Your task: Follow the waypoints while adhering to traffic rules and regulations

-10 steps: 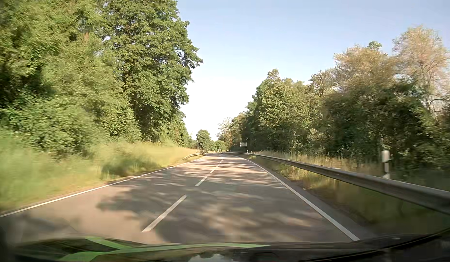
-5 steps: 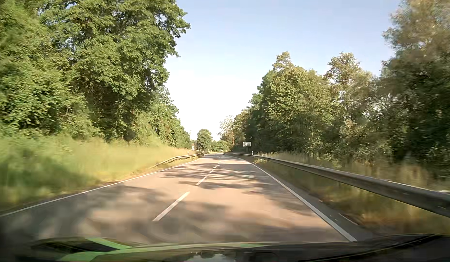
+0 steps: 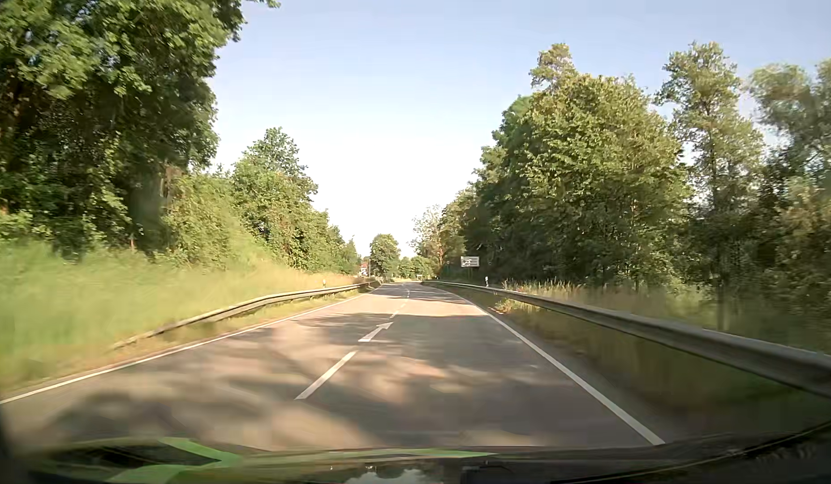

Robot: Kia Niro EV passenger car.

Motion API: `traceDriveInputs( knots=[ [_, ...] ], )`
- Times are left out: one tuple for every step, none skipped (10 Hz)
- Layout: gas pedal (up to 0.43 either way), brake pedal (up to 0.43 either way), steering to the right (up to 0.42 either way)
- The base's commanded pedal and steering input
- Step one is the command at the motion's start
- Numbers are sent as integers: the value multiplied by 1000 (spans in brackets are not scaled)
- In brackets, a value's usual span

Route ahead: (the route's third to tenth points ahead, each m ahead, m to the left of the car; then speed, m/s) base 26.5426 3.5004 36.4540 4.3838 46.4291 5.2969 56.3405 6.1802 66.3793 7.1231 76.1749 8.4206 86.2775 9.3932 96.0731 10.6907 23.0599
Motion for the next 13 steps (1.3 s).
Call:
traceDriveInputs(
  knots=[
    [268, 0, -11],
    [268, 0, -12],
    [268, 0, -11],
    [268, 0, -11],
    [268, 0, -12],
    [260, 0, -11],
    [248, 0, -12],
    [248, 0, -11],
    [228, 0, -11],
    [220, 0, -11],
    [209, 0, -10],
    [209, 0, -10],
    [209, 0, -9]
  ],
)
